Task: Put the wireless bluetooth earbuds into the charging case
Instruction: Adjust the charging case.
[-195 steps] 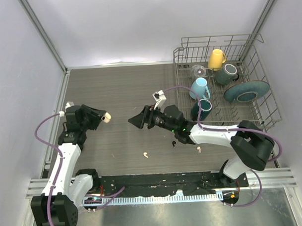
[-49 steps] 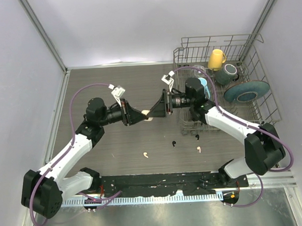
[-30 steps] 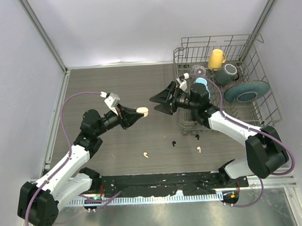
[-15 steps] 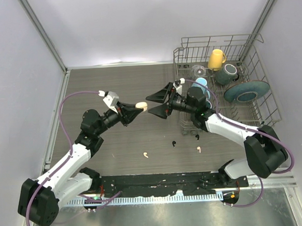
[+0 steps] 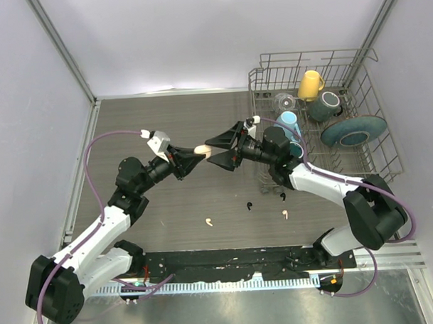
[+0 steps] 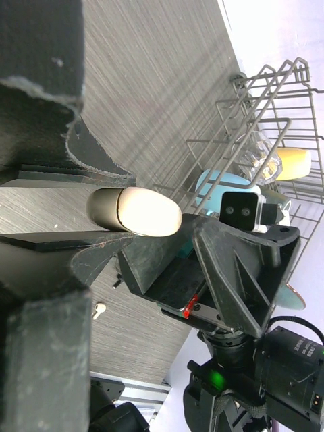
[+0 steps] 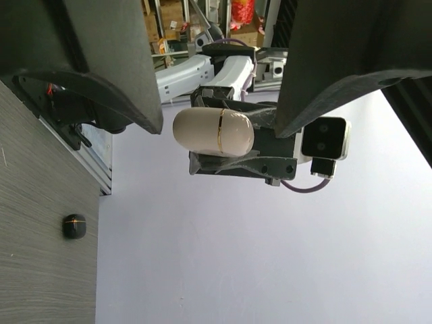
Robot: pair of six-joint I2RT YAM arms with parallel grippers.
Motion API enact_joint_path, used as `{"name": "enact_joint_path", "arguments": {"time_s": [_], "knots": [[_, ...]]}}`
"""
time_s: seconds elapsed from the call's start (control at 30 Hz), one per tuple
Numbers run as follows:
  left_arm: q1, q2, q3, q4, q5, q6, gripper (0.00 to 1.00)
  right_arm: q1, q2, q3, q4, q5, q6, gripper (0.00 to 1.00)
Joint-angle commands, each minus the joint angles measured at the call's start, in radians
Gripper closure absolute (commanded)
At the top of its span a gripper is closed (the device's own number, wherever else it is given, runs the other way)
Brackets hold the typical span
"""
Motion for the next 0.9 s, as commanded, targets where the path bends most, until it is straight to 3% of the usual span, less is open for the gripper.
{"name": "enact_joint_path", "arguments": {"time_s": [0.0,0.47,0.6,0.87], "knots": [[-0.005,-0.004,0.001,0.080,-0.003,0.008,1.00,0.007,0.020,0.000,0.099,0.019,0.044,0.31],[-0.008,0.009,-0.005,0.096,-0.020,0.002,1.00,0.035,0.050,-0.008,0.185,0.019,0.086,0.39],[-0.010,0.006,-0.005,0.096,-0.014,0.001,1.00,0.035,0.060,-0.017,0.209,0.020,0.099,0.47],[-0.011,0.000,-0.011,0.087,-0.005,0.000,0.98,0.035,0.078,-0.026,0.287,0.012,0.118,0.75]]}}
